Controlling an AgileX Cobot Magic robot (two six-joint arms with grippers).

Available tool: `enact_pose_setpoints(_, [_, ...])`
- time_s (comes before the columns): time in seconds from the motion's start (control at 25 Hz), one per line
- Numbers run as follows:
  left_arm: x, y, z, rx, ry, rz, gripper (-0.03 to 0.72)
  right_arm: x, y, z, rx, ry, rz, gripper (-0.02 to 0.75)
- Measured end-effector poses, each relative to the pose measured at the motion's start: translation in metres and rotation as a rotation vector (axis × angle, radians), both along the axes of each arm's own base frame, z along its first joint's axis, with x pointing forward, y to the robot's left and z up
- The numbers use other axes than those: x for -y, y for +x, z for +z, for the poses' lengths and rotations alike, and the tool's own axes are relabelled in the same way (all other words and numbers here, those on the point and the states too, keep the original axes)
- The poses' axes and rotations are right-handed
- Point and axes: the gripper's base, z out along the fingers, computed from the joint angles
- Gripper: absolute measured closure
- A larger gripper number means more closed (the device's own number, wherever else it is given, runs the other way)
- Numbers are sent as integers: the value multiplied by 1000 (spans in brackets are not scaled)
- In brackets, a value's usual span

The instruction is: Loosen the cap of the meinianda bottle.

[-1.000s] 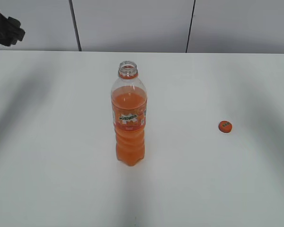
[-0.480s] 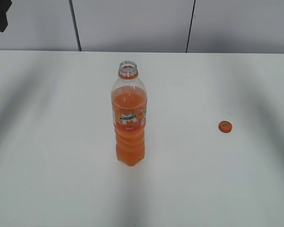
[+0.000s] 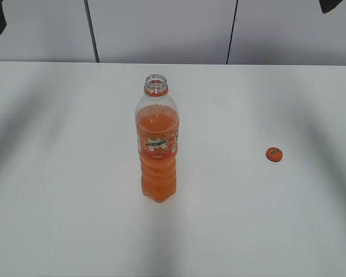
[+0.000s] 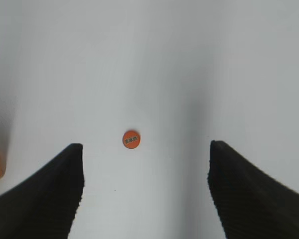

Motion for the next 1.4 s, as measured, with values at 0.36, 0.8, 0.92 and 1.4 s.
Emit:
enact_pose_setpoints(0.36, [-14,-59,0,-24,4,9,158,6,-36,-4,-29,-11,53,155])
enact_pose_setpoints(0.8, [-24,-148,-16,-33,4,6,160,24,-116,-27,-79,-25,60,155])
enact_pose_setpoints(0.92, [-26,-163,-27,-25,-3,1,160,28,-132,-37,-96,-28,60,155])
enact_pose_setpoints(1.4, [-25,-215,-76,-70,-78,-6,162,41,-191,-92,-97,-29,63,155])
